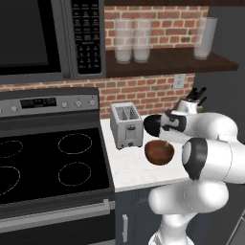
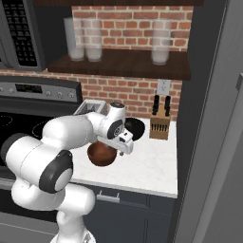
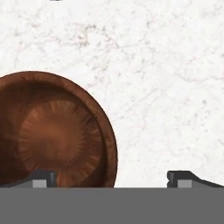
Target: Pick up the bowls on the counter and stack them on top of one another in the open cabinet. Place the smaller bowl on top of the larger bowl.
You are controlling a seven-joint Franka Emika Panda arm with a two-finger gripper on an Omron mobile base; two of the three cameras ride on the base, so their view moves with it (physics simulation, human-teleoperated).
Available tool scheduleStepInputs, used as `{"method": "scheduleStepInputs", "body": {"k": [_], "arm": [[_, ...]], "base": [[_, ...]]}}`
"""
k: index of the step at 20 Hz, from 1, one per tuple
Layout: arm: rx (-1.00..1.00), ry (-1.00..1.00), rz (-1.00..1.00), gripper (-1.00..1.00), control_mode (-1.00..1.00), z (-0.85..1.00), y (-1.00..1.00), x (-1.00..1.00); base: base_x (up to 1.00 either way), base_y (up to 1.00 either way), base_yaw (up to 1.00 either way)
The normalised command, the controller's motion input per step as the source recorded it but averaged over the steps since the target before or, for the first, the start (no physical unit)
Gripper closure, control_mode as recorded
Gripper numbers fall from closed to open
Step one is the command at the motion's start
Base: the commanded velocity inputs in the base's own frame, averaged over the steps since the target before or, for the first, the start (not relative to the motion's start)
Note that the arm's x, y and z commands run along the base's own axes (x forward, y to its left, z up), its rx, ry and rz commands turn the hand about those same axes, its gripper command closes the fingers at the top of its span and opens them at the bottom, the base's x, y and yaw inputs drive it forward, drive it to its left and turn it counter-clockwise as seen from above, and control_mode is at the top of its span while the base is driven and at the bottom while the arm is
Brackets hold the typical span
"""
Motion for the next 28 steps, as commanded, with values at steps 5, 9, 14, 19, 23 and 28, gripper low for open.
{"method": "scheduleStepInputs", "body": {"k": [5, 9, 14, 19, 23, 28], "arm": [[0.00, 0.00, 0.00, -1.00, -1.00, -0.24, 0.05, 0.05], [0.00, 0.00, 0.00, -1.00, -1.00, -0.27, 0.00, 0.03], [-0.01, 0.00, 0.00, 1.00, -1.00, -0.21, 0.23, 0.00], [0.00, 0.00, 0.00, 1.00, -1.00, -0.06, 0.15, 0.00], [0.00, 0.00, 0.00, 1.00, -1.00, -0.03, 0.06, 0.00], [0.01, -0.01, 0.00, 1.00, -1.00, 0.08, -0.14, -0.24]], "base": [[0.00, 0.00, 0.00], [0.00, 0.00, 0.00], [0.00, 0.00, 0.00], [0.00, 0.00, 0.00], [0.00, 0.00, 0.00], [0.00, 0.00, 0.00]]}}
